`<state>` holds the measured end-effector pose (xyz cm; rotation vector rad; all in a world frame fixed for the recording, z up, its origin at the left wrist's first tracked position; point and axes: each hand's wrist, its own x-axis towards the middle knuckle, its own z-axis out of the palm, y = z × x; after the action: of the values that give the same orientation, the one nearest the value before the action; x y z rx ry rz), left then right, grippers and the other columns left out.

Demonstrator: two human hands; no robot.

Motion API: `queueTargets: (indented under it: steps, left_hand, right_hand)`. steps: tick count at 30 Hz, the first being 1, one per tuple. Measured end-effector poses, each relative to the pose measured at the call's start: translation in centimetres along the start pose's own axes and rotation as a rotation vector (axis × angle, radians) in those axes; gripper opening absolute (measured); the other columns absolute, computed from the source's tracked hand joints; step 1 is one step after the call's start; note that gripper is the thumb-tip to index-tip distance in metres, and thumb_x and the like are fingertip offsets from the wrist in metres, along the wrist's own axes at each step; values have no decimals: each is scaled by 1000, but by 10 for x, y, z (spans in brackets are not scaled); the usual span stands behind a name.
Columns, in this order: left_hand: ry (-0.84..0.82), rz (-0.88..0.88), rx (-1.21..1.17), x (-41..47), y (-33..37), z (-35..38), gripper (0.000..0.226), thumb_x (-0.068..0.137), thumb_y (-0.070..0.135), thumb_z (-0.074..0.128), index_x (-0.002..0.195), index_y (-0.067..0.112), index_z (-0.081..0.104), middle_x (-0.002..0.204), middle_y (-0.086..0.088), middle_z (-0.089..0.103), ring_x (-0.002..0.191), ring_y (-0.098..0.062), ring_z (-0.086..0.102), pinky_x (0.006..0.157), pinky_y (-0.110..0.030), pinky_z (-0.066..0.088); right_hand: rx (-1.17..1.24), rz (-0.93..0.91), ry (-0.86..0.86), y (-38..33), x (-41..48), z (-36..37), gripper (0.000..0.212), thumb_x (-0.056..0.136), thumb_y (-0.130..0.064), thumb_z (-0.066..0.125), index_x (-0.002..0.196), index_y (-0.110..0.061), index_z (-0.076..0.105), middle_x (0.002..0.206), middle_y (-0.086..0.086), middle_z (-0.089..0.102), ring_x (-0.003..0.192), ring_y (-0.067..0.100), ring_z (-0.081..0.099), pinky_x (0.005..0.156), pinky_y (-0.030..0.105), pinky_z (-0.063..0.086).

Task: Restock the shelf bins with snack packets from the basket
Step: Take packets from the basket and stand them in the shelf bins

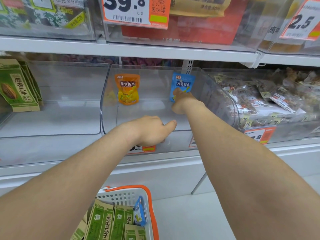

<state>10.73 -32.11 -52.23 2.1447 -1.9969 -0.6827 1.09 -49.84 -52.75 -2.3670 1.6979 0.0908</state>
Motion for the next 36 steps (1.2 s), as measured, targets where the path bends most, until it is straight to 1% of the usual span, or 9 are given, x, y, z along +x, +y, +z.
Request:
queueTargets:
  steps: [3, 6, 10, 15, 19, 24, 29, 33, 36]
  left_hand:
    - [57, 39, 65, -1, -1, 3, 85, 105, 67, 13, 89, 16, 79, 101, -8, 70, 104, -30, 59, 101, -43, 48]
    - [204, 96, 110, -3, -6, 7, 91, 96, 75, 9, 74, 13, 72, 79, -7, 71, 84, -30, 62, 86, -47, 54]
    - [435, 175, 27, -22, -4, 4, 61, 101, 59, 39, 63, 12, 53, 59, -4, 59, 65, -29, 59, 62, -45, 51]
    - [722, 353, -55, -69, -13, -4, 21, 84, 41, 51, 80, 26, 64, 79, 10, 60, 77, -15, 59, 72, -40, 54]
    - [816, 481, 75, -129, -31, -2, 15, 88, 37, 53, 84, 25, 62, 83, 10, 56, 73, -20, 57, 58, -38, 50]
    - [602, 409, 329, -195, -68, 15, 23, 85, 42, 49, 72, 25, 57, 70, 7, 60, 63, -23, 57, 51, -32, 44]
    - [78, 52, 343, -225, -111, 43, 22, 90, 46, 55, 89, 29, 69, 90, 8, 71, 87, -21, 67, 66, -31, 49]
    - [-192, -96, 265, -231, -132, 76, 20, 94, 42, 58, 98, 27, 71, 98, 2, 70, 93, -24, 67, 82, -38, 57]
    - [-355, -150, 227, -236, -145, 107, 26, 97, 36, 57, 107, 18, 73, 102, 0, 70, 90, -23, 68, 78, -37, 55]
  right_hand:
    - [-49, 15, 7, -6, -13, -7, 67, 95, -21, 51, 157, -23, 26, 150, 17, 39, 132, 39, 46, 101, 46, 50]
    - [-139, -27, -9, -14, -35, -16, 53, 100, -21, 49, 151, -17, 35, 144, 17, 44, 126, 37, 51, 100, 45, 50]
    - [-237, -139, -29, -28, -75, -28, 21, 99, -16, 47, 117, -9, 55, 114, 12, 56, 96, 32, 55, 82, 38, 51]
    - [-185, -267, 278, -46, -150, -39, 15, 96, -19, 54, 110, -13, 53, 105, 13, 53, 89, 36, 53, 77, 40, 41]
    - [-165, -445, 512, -69, -203, -25, 7, 94, -20, 52, 92, -16, 46, 100, 14, 64, 93, 39, 62, 72, 39, 32]
    - [-121, -554, 493, -99, -257, 6, 14, 94, -25, 50, 83, -18, 53, 80, 10, 51, 77, 39, 53, 63, 38, 32]
    - [-224, -590, 85, -118, -275, 79, 24, 94, -25, 50, 107, -17, 68, 106, 13, 67, 98, 39, 65, 69, 37, 43]
    - [-445, -674, -330, -120, -290, 137, 5, 92, -11, 57, 90, -15, 58, 84, 2, 59, 84, 28, 62, 67, 34, 49]
    - [-576, -715, -465, -115, -297, 175, 17, 94, -20, 63, 80, -15, 55, 81, 0, 61, 70, 21, 59, 58, 30, 47]
